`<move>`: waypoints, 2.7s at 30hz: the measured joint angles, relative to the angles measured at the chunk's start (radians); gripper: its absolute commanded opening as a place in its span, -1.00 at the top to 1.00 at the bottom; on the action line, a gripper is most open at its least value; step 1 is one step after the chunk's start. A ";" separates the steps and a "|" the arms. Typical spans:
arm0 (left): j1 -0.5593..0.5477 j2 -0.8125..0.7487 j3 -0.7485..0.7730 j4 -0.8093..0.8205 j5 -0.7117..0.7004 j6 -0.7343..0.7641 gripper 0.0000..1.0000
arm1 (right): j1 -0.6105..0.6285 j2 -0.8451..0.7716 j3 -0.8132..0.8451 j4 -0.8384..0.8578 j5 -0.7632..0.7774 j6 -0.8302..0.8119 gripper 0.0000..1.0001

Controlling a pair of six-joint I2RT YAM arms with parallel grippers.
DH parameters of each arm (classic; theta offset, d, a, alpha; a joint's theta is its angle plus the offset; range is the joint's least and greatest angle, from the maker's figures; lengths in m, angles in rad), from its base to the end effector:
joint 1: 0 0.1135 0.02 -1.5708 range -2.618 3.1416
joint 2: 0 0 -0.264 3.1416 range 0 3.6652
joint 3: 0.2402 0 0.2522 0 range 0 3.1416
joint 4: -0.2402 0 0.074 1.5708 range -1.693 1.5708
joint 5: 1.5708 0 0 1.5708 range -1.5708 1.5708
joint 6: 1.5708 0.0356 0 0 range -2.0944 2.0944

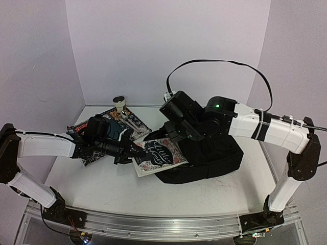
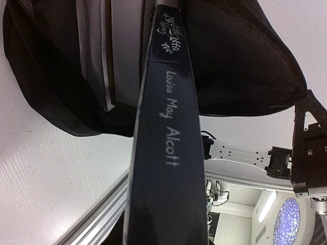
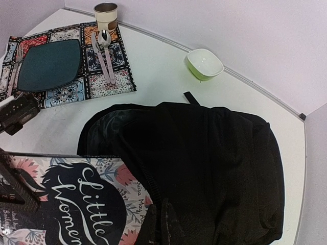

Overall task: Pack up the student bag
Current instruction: Place the book in the largest pocket of the bag.

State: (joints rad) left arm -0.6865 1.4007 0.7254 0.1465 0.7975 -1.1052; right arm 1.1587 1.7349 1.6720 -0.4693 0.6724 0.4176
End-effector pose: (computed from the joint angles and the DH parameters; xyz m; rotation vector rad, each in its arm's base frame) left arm 0.2077 -0.2031 0.2175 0.0710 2.5441 -1.7597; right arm 0.1802 0.3568 0.3668 -0.3437 1.9624 0.3104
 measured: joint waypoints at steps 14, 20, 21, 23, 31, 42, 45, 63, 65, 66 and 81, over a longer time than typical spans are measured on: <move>-0.001 0.211 0.188 0.090 -0.031 -0.004 1.00 | -0.006 -0.081 -0.093 0.105 -0.163 -0.075 1.00; -0.026 0.308 0.276 0.108 -0.031 -0.001 1.00 | -0.009 -0.082 -0.095 0.134 -0.259 -0.128 1.00; -0.034 0.324 0.289 0.110 -0.032 -0.001 1.00 | -0.008 -0.082 -0.095 0.140 -0.272 -0.136 1.00; -0.049 0.353 0.310 0.117 -0.033 0.001 1.00 | -0.008 -0.082 -0.095 0.150 -0.294 -0.148 1.00; -0.094 0.461 0.427 0.122 -0.047 0.006 0.97 | -0.008 -0.082 -0.095 0.163 -0.332 -0.178 1.00; -0.108 0.527 0.480 0.142 -0.094 0.018 0.13 | -0.007 -0.113 -0.153 0.209 -0.298 -0.164 0.93; -0.106 0.525 0.466 0.153 -0.127 0.033 -0.05 | -0.006 -0.145 -0.187 0.222 -0.272 -0.143 0.85; -0.106 0.386 0.290 0.165 -0.208 0.042 -0.04 | -0.002 -0.181 -0.262 0.261 -0.229 -0.064 0.87; -0.106 0.375 0.276 0.163 -0.216 0.042 0.22 | -0.002 -0.183 -0.266 0.265 -0.219 -0.057 0.83; -0.106 0.369 0.269 0.159 -0.219 0.040 0.31 | -0.002 -0.185 -0.272 0.266 -0.215 -0.052 0.80; -0.105 0.414 0.354 0.123 -0.207 0.060 0.79 | -0.123 -0.278 -0.460 0.268 -0.221 0.106 0.46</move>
State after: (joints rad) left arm -0.7914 1.8147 1.0795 0.2699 0.5908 -1.0454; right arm 1.0362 1.4566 1.2118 -0.2009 0.4516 0.5235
